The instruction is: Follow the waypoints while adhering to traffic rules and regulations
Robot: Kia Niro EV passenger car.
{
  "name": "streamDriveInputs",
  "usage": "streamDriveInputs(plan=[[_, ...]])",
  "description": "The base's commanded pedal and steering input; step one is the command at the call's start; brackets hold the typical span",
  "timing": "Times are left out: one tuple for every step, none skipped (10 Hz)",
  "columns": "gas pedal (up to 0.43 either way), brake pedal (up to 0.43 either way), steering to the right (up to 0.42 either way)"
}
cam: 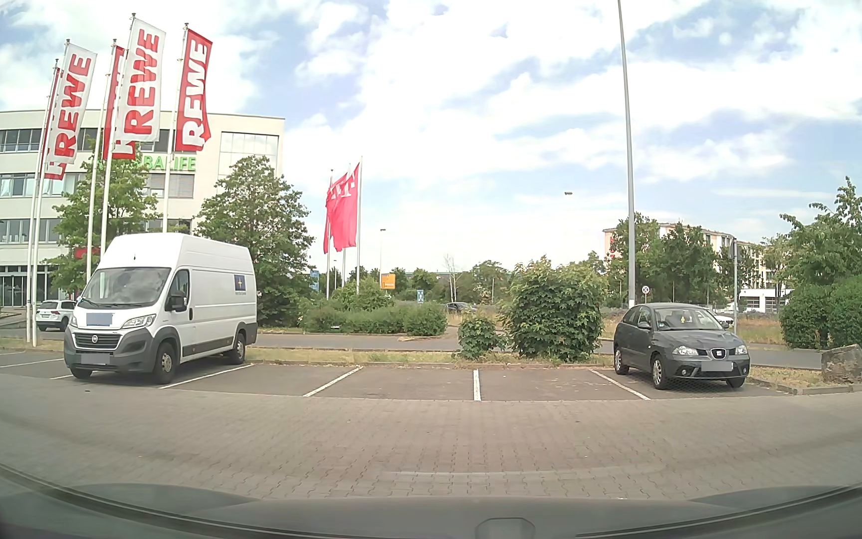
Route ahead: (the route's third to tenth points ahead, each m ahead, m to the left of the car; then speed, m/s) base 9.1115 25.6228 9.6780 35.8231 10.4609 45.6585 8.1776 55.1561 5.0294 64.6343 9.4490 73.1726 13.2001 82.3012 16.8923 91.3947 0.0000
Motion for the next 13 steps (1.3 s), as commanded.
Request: streamDriveInputs(plan=[[0.0, 0.384, 0.003], [0.0, 0.384, 0.003], [0.0, 0.384, 0.003], [0.0, 0.384, 0.002], [0.0, 0.384, 0.002], [0.0, 0.384, 0.002], [0.0, 0.384, 0.002], [0.0, 0.384, 0.002], [0.0, 0.384, 0.002], [0.0, 0.384, 0.002], [0.0, 0.384, 0.002], [0.0, 0.384, 0.002], [0.0, 0.384, 0.002]])
